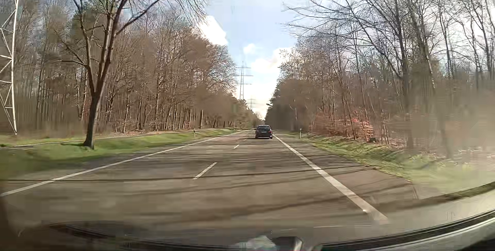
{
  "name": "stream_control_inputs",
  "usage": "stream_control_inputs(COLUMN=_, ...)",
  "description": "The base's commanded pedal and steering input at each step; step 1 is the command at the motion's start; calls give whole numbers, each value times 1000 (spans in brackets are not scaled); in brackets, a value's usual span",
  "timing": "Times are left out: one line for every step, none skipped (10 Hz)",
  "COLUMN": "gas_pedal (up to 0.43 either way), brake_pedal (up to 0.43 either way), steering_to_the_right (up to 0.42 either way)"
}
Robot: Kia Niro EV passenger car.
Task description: Follow the waypoints while adhering to traffic rules and regulations
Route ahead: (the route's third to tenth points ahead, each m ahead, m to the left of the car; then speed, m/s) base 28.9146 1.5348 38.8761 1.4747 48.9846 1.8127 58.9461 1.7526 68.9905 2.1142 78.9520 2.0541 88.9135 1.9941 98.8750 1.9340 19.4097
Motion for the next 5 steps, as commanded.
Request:
stream_control_inputs(gas_pedal=177, brake_pedal=0, steering_to_the_right=-1)
stream_control_inputs(gas_pedal=177, brake_pedal=0, steering_to_the_right=0)
stream_control_inputs(gas_pedal=189, brake_pedal=0, steering_to_the_right=0)
stream_control_inputs(gas_pedal=189, brake_pedal=0, steering_to_the_right=0)
stream_control_inputs(gas_pedal=189, brake_pedal=0, steering_to_the_right=0)
